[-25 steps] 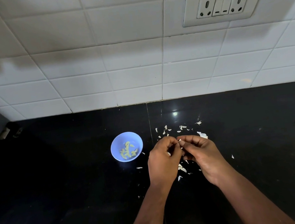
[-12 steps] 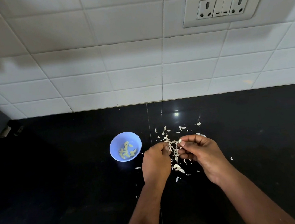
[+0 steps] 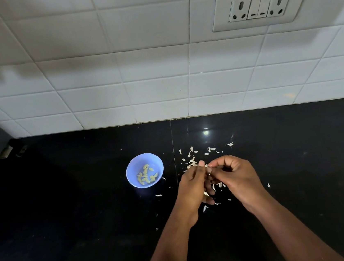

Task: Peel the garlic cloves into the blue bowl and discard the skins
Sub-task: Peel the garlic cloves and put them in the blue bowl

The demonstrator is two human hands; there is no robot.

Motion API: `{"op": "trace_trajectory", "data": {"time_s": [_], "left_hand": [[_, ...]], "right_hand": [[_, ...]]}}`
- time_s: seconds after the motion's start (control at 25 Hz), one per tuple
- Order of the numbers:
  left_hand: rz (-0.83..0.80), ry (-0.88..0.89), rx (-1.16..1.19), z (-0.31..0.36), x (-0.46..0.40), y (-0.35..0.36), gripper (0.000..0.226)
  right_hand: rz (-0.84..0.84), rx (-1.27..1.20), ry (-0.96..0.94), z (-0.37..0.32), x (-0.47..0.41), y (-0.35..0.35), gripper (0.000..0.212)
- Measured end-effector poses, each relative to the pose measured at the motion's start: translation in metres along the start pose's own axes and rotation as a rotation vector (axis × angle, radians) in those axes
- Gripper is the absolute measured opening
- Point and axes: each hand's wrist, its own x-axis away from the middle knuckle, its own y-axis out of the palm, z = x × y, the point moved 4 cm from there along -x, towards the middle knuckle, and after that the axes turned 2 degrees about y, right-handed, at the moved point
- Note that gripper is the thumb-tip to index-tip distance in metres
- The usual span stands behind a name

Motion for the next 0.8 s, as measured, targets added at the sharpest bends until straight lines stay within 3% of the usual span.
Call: {"op": "trace_trajectory", "data": {"time_s": [0.2,0.36,0.48,0.56,0.8], "left_hand": [[-0.034,0.046,-0.005,0.0003,0.003,0.0015,0.034],[0.007,0.078,0.073,0.0053,0.0053,0.0022,0.031],[0.068,0.114,0.102,0.006,0.0041,-0.001,0.032],[0.095,0.131,0.101,0.0054,0.0029,-0.0019,0.033],[0.127,0.149,0.083,0.0036,-0.0016,0.0006,0.036]], "right_hand": [[-0.057,0.065,-0.007,-0.0002,0.0006,-0.002,0.005],[-0.026,-0.068,0.032,0.0052,-0.0026,-0.0037,0.015],[0.043,0.224,-0.123,0.006,-0.0068,-0.0055,0.029],[0.083,0.401,-0.242,0.0037,-0.0073,-0.0055,0.021],[-0.001,0.281,-0.229,-0.0012,-0.0071,0.0003,0.025]]}}
